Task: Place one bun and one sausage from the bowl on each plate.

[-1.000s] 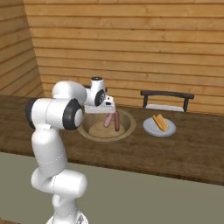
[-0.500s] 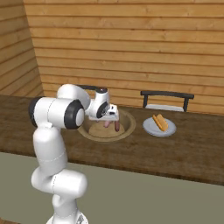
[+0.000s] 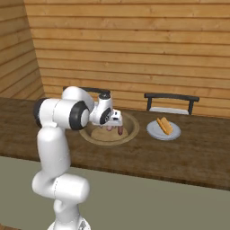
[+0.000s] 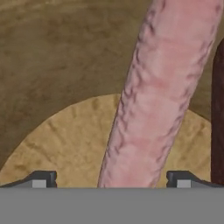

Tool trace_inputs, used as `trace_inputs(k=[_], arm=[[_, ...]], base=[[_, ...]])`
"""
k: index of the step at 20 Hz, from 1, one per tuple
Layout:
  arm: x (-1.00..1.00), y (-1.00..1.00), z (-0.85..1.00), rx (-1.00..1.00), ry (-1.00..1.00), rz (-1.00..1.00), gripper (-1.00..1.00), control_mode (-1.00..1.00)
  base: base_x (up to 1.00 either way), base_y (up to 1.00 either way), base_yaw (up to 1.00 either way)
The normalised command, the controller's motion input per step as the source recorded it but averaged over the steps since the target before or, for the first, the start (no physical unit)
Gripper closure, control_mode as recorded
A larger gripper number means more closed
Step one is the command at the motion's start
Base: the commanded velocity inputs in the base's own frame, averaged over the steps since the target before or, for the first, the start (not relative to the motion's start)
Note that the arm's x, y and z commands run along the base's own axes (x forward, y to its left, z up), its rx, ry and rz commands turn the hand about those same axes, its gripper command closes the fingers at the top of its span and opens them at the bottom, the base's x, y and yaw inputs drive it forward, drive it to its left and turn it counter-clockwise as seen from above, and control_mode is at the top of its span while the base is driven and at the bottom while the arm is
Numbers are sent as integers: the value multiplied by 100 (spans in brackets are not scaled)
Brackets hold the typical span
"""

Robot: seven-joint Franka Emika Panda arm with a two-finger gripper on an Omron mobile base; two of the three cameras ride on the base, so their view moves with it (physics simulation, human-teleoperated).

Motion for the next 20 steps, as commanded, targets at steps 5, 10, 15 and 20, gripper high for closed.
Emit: trace_inputs(k=[5,10,15,20], arm=[[35,-1,-3,0,0,-14,-100,-100],[2,-1,-4,0,0,-7,100,-100],[0,0,0,0,0,-3,100,-100],[-1,-3,0,0,0,-1,100,-100]], base=[[0,0,0],[0,0,0],[0,0,0],[0,0,0]])
